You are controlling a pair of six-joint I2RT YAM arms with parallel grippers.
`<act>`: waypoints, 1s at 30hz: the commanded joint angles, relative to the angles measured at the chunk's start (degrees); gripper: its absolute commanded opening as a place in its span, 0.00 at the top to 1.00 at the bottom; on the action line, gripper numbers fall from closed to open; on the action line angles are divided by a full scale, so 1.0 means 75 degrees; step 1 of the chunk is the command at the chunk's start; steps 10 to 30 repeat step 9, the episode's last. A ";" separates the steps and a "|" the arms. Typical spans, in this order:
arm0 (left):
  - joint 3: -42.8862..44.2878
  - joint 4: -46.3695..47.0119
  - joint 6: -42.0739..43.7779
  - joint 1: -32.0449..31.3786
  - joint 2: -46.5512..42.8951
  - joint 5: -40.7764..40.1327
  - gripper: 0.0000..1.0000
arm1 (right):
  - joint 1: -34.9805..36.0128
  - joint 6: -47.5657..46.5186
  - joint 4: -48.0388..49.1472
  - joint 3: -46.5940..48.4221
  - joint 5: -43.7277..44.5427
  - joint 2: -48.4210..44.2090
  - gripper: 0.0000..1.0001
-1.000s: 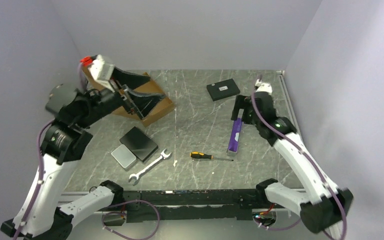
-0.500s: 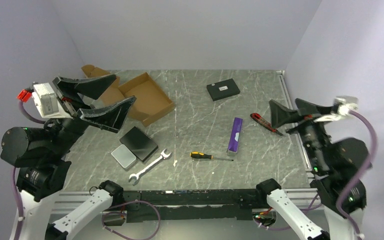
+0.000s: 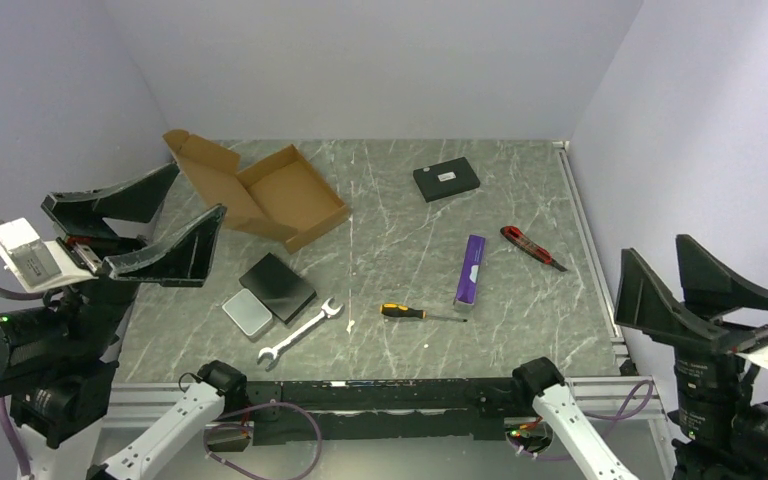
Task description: Unpack the express box
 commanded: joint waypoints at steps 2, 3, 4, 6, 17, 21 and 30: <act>0.0127 -0.0018 0.0268 -0.0021 0.0059 -0.0271 0.02 | -0.0038 0.0027 0.0332 -0.0068 0.0401 0.0032 0.00; 0.0126 -0.0039 0.0259 -0.0021 0.0071 -0.0271 0.02 | -0.0036 0.0042 0.0273 -0.0015 0.0426 0.0067 0.00; 0.0130 -0.0052 0.0261 -0.0021 0.0074 -0.0278 0.02 | -0.0042 0.0051 0.0229 0.0006 0.0361 0.0102 0.00; 0.0114 -0.0058 0.0247 -0.0021 0.0095 -0.0289 0.02 | -0.0051 -0.0166 -0.0139 0.0164 0.0078 0.0336 0.00; 0.0082 -0.0013 0.0231 -0.0021 0.0126 -0.0213 0.02 | -0.0130 0.0048 -0.0309 0.0109 0.0501 0.0482 0.00; 0.0082 -0.0013 0.0231 -0.0021 0.0126 -0.0213 0.02 | -0.0130 0.0048 -0.0309 0.0109 0.0501 0.0482 0.00; 0.0082 -0.0013 0.0231 -0.0021 0.0126 -0.0213 0.02 | -0.0130 0.0048 -0.0309 0.0109 0.0501 0.0482 0.00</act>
